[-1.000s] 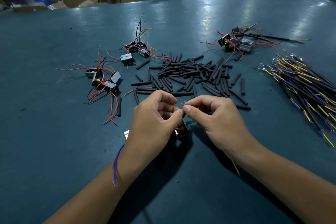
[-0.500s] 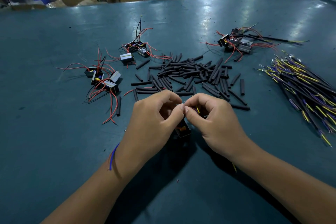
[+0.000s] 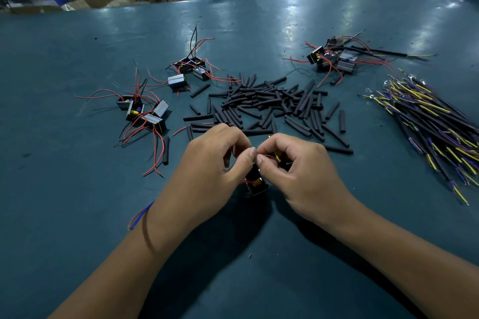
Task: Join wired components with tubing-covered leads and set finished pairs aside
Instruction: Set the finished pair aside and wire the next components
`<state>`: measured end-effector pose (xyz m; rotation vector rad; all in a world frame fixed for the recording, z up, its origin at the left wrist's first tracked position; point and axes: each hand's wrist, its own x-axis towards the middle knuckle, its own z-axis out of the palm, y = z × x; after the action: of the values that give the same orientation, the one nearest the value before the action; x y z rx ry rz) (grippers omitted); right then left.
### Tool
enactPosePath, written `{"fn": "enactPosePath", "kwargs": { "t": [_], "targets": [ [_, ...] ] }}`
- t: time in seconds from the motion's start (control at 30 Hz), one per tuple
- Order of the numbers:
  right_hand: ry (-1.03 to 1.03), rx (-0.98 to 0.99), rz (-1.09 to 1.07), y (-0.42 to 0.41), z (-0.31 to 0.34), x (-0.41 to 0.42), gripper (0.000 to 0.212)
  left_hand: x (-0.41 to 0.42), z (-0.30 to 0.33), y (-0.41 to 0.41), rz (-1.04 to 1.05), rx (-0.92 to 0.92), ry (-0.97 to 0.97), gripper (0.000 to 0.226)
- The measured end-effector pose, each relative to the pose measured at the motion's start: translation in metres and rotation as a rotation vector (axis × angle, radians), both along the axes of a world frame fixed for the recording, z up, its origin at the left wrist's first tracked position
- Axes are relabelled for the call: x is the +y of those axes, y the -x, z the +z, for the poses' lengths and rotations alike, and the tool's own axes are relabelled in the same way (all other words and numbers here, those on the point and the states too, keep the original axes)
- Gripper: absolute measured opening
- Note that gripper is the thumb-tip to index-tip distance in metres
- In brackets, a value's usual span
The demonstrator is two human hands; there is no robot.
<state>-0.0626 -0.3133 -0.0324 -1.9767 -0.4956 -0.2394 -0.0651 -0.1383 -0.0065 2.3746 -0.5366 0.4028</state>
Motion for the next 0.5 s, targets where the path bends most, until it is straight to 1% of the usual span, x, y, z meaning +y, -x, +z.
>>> {"fn": "enactPosePath", "kwargs": {
  "t": [0.2,0.37,0.5],
  "targets": [
    [0.045,-0.026,0.013,0.0009,0.0028,0.0014,0.008,0.0029,0.0037,0.0012,-0.017,-0.042,-0.052,0.012],
    [0.107,-0.072,0.033,0.0021,0.0059,0.0004,0.007,0.0057,0.0074,0.0013,-0.074,-0.055,-0.130,0.010],
    [0.144,-0.098,0.040,0.0020,0.0060,0.0000,0.006,0.0081,0.0098,0.0012,-0.101,-0.026,-0.150,0.015]
  ]
}}
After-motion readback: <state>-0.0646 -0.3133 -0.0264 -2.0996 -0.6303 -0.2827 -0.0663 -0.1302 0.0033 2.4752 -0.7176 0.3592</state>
